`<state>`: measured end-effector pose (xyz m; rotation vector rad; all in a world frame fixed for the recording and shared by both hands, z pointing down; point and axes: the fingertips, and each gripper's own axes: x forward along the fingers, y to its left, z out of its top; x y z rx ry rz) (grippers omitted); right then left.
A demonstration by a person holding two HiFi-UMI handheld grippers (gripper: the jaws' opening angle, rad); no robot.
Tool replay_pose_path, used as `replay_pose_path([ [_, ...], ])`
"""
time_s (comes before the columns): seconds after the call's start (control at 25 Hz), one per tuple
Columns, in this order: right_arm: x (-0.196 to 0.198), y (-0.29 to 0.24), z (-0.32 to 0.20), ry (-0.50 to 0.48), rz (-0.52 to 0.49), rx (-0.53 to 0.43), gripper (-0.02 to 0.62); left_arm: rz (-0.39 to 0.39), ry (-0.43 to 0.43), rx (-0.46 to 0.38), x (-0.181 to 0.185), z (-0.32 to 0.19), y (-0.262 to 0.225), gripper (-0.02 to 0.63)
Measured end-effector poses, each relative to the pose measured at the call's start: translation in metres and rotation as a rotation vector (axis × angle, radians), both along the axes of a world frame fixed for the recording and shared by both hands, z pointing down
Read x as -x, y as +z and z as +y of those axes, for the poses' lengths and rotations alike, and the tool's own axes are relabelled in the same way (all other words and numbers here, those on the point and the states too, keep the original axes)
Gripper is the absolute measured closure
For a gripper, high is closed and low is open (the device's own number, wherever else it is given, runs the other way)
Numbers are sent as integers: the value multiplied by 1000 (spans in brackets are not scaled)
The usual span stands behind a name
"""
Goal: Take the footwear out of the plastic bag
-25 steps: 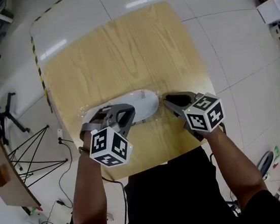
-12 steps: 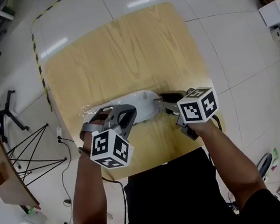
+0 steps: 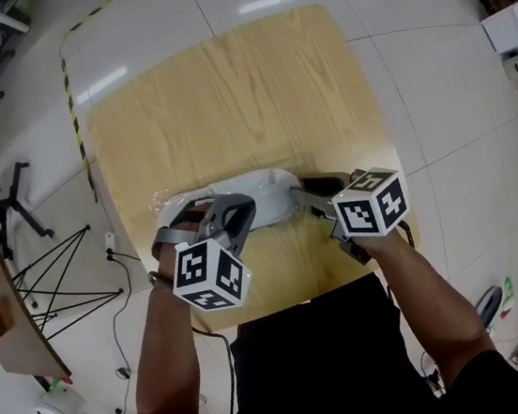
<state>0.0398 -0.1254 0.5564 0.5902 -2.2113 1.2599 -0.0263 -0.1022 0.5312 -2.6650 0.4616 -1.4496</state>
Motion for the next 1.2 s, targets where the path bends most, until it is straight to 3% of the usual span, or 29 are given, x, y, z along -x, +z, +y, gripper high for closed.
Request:
replay_pose_path([
  [1.2,-71,-3,1,115,52,-26,522,-49,40,-6,10,11,12,595],
])
